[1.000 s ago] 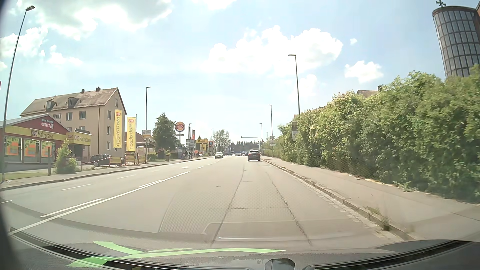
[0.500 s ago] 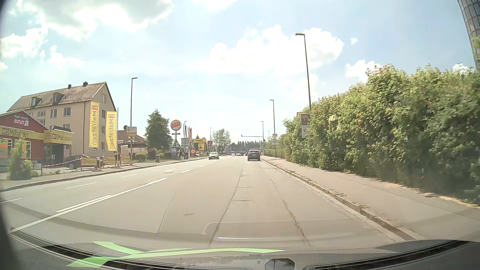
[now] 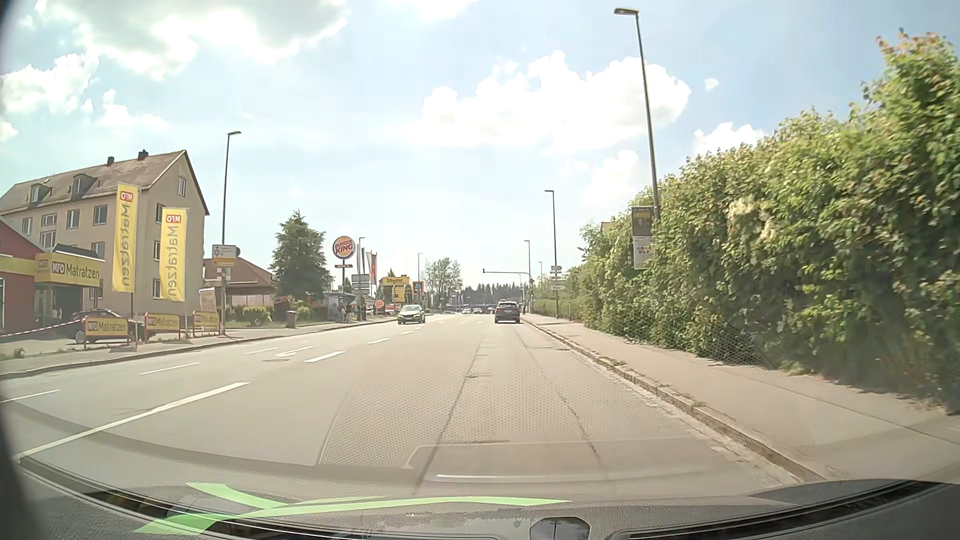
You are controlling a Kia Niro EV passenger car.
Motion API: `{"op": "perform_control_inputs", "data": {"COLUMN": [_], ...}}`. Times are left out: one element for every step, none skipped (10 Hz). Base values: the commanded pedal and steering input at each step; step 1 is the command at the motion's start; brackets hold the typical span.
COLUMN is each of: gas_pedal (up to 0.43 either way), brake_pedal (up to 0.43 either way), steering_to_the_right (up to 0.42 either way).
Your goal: Follow the waypoints while adhering to traffic rules and regulations
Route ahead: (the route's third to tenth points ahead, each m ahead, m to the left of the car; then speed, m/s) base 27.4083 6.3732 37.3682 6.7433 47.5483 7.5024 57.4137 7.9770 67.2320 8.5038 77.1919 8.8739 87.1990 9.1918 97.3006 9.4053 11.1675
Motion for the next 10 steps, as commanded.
{"op": "perform_control_inputs", "data": {"gas_pedal": [0.177, 0.177, 0.189, 0.189, 0.189, 0.189, 0.189, 0.189, 0.177, 0.177], "brake_pedal": [0.000, 0.000, 0.000, 0.000, 0.000, 0.000, 0.000, 0.000, 0.000, 0.000], "steering_to_the_right": [-0.008, -0.008, -0.008, -0.008, -0.009, -0.008, -0.008, -0.009, -0.009, -0.009]}}
